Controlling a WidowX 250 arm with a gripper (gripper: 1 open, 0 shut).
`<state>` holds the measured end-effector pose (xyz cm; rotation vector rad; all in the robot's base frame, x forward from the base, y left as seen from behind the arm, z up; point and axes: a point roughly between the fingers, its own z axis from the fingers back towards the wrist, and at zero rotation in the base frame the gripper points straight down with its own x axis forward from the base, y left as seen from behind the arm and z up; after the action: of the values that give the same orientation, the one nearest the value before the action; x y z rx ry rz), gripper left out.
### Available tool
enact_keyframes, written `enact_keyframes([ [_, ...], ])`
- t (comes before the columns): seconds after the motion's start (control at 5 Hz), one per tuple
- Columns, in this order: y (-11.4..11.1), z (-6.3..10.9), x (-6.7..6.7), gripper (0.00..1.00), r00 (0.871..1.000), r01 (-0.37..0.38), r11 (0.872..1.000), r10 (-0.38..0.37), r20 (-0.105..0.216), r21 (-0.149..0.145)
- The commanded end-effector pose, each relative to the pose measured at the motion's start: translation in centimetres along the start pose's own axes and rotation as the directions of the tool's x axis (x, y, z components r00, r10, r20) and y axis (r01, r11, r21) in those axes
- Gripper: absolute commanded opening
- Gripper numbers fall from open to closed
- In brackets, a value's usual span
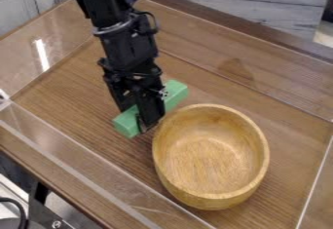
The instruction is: Remove the green block from inside the brown bowl and put it on the table
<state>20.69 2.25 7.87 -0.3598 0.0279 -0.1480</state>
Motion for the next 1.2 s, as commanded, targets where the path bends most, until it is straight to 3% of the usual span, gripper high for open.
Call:
enact_keyframes([
  [0.0,0.51,1.25,1.12,0.0,0.999,0.001,1.0,-0.002,0.053,0.024],
  [1.0,1.11,1.05,1.56,0.0,0.999,-0.011,1.0,0.01,0.046,0.015],
])
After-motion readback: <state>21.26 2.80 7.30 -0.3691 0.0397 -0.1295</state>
